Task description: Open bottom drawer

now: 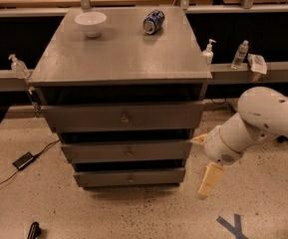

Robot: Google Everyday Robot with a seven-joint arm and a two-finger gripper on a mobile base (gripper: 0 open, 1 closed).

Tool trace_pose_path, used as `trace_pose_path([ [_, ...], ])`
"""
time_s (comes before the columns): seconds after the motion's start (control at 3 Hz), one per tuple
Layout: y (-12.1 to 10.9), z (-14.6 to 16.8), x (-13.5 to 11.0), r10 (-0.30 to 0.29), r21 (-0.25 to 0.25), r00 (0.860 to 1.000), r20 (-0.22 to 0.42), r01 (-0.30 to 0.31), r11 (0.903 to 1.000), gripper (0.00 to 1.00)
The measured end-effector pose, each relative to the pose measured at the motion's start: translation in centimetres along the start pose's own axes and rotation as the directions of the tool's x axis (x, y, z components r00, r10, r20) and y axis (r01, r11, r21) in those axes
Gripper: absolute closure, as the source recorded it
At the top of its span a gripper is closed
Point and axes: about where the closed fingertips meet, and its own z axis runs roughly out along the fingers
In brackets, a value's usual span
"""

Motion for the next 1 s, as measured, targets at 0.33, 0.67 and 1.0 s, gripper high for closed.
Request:
trace_pose_path([
  [0.33, -0.1, 4.1, 0.3, -0.025, -0.017, 0.999, 0.049, 0.026, 0.9995, 0.0],
  [0.67, -0.4, 8.3, 0.4, -0.032, -0.032, 0.994, 0.106, 0.035, 0.9989, 0.0],
  [1.0, -0.5, 13.2, 0.8, -0.002, -0.075, 0.988, 0.157, 0.014, 0.9971, 0.0],
])
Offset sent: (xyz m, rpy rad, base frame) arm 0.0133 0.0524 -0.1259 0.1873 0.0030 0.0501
